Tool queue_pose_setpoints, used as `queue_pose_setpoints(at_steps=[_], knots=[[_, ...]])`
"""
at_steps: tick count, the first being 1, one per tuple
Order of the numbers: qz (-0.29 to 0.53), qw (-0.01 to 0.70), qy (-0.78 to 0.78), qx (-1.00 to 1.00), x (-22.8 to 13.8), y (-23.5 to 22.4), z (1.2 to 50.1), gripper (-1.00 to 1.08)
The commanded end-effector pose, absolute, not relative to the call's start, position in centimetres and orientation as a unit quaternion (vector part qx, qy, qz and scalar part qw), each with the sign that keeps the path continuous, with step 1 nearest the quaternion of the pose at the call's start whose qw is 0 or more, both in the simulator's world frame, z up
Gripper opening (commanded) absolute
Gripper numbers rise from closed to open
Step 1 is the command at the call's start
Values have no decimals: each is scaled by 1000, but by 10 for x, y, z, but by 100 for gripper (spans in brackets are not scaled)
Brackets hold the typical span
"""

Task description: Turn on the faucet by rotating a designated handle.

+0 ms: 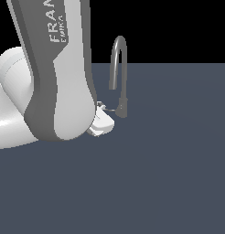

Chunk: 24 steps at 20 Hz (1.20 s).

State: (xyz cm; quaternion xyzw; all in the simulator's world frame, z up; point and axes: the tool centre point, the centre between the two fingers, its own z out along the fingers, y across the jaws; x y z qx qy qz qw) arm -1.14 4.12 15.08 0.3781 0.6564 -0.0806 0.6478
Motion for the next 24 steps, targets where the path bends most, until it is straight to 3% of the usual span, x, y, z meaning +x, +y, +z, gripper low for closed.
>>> queue_pose_setpoints(at_steps=[1, 24], knots=[[-81, 656, 664, 351, -7, 40, 142, -100], [-91, 699, 700, 118, 36, 15, 77, -100]])
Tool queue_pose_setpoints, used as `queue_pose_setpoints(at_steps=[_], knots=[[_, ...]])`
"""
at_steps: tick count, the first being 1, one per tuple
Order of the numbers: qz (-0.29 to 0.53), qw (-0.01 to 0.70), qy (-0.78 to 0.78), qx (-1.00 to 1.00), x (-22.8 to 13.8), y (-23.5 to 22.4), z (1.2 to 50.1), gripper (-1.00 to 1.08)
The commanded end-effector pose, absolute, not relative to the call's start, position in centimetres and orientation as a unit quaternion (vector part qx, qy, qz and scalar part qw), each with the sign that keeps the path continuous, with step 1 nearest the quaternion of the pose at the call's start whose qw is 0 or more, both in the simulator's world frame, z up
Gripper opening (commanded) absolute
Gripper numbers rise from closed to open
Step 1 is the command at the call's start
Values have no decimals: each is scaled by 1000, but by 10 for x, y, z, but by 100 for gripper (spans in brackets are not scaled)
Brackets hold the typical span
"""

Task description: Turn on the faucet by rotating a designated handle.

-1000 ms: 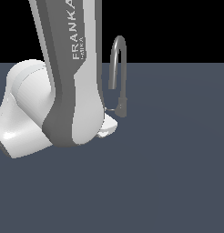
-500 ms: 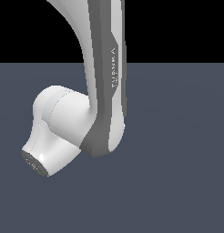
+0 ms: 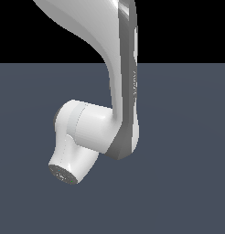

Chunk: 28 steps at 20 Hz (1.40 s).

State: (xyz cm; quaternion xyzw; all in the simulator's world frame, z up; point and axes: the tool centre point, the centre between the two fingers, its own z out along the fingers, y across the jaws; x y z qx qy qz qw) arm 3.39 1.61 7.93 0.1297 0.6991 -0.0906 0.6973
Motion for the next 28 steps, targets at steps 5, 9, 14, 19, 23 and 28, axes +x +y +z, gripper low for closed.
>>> queue_pose_setpoints(at_steps=[5, 9, 14, 19, 23, 28], knots=[[-92, 701, 701, 96, 41, 12, 71, -100], [-92, 701, 701, 88, 43, 11, 70, -100], [-92, 701, 701, 90, 43, 11, 70, -100], [-92, 701, 701, 90, 44, 13, 74, -100], [-92, 701, 701, 90, 45, 18, 91, -100], [-92, 701, 701, 91, 47, 25, 112, -100]])
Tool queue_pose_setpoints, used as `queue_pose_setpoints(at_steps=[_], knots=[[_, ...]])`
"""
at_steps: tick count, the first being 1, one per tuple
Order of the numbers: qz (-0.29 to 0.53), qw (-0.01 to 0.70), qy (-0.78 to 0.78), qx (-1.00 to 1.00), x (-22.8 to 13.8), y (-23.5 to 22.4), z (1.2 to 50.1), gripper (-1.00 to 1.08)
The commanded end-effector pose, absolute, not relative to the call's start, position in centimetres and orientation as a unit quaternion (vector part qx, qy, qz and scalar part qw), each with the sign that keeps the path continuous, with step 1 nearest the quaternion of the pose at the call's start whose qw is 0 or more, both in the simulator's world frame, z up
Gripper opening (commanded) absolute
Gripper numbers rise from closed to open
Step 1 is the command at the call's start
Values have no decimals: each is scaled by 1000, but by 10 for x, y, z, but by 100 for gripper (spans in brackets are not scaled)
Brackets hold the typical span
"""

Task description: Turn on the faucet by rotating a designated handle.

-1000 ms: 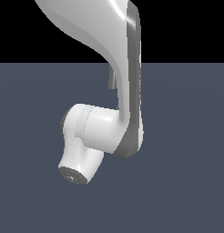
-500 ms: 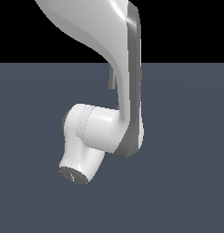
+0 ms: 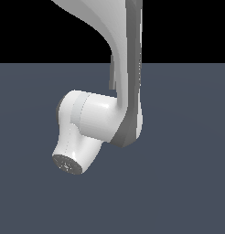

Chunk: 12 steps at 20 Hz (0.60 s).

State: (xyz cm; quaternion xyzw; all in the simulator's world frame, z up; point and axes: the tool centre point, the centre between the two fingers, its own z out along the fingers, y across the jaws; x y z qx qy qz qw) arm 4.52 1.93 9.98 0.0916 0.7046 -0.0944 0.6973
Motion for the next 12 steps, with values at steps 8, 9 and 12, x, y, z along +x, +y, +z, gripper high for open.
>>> queue_pose_setpoints(at_steps=[8, 9, 12], knots=[[-94, 699, 703, 91, 44, 13, 126, -100], [-93, 699, 703, 91, 43, 12, 130, -100], [-93, 700, 702, 91, 42, 8, 142, -100]])
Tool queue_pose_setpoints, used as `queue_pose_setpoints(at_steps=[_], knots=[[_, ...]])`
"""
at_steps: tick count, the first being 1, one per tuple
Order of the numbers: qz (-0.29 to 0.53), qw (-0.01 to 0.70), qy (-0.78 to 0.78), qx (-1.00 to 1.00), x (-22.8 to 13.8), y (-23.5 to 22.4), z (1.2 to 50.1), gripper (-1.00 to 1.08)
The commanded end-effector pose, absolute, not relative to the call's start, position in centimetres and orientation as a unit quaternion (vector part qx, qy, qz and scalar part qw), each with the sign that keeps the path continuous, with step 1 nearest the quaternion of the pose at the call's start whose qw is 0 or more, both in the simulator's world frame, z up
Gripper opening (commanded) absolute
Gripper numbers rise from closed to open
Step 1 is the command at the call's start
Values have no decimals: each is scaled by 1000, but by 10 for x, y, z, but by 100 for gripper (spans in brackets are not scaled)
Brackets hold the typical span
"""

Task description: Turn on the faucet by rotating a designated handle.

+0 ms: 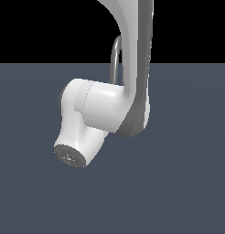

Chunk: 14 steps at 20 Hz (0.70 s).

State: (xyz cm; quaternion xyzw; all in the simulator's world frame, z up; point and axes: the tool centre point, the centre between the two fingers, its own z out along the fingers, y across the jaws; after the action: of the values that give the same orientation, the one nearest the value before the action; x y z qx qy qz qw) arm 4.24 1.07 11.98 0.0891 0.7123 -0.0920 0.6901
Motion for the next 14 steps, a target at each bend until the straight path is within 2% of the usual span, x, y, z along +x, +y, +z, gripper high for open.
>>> queue_pose_setpoints(at_steps=[1, 3, 4, 14], knots=[[-92, 700, 702, 91, 42, 7, 146, -100], [-92, 701, 702, 91, 42, 6, 150, -100], [-94, 687, 715, 91, 40, 4, 125, -100], [-93, 698, 704, 91, 33, -28, 158, -100]])
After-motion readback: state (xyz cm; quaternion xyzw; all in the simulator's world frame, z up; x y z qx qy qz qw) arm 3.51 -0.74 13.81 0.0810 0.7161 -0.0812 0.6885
